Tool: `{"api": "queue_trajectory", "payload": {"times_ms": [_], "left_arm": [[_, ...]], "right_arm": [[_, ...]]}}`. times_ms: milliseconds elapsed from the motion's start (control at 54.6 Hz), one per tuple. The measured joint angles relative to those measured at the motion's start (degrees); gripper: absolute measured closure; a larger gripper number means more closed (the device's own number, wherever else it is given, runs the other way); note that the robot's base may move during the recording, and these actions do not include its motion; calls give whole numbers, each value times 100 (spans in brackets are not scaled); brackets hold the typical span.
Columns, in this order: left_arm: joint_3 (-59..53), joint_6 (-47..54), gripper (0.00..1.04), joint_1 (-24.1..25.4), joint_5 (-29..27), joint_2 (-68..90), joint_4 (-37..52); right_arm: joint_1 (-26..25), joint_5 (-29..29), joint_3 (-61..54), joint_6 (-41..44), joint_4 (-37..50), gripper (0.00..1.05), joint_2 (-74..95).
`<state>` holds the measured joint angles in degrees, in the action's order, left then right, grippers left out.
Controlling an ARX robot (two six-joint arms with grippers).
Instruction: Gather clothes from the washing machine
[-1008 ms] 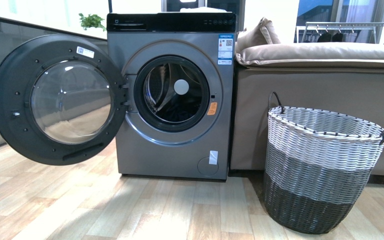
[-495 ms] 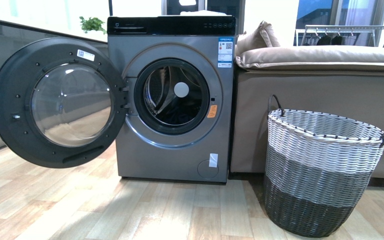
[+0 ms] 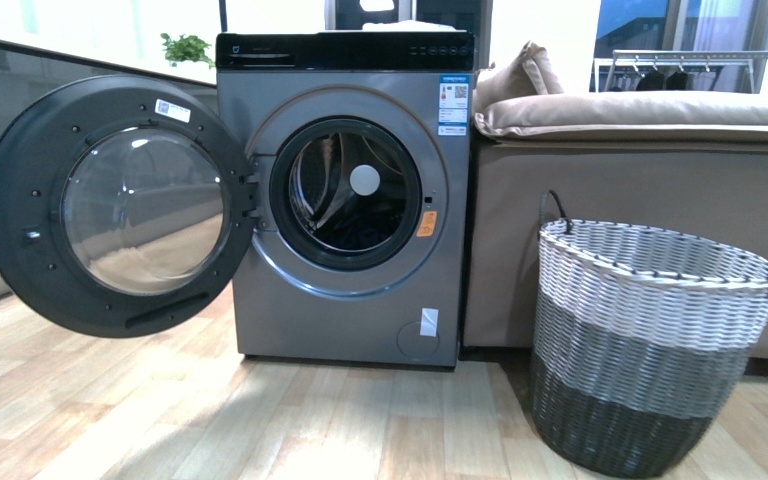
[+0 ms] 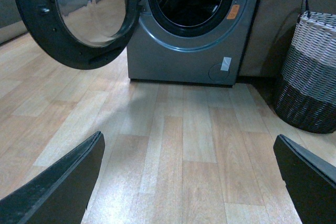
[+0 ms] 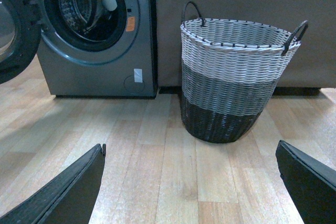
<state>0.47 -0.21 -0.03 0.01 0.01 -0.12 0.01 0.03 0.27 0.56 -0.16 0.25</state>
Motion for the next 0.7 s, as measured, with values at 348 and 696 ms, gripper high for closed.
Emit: {"api": "queue_trajectory", "payload": {"times_ms": [348, 696], "left_arm": [[0, -2, 7, 0, 0, 4, 0], [0, -2, 7, 0, -11, -2, 0]], "right_arm": [[0, -11, 0, 2, 0, 8, 0], [0, -20, 0, 0, 4, 8, 0]]}}
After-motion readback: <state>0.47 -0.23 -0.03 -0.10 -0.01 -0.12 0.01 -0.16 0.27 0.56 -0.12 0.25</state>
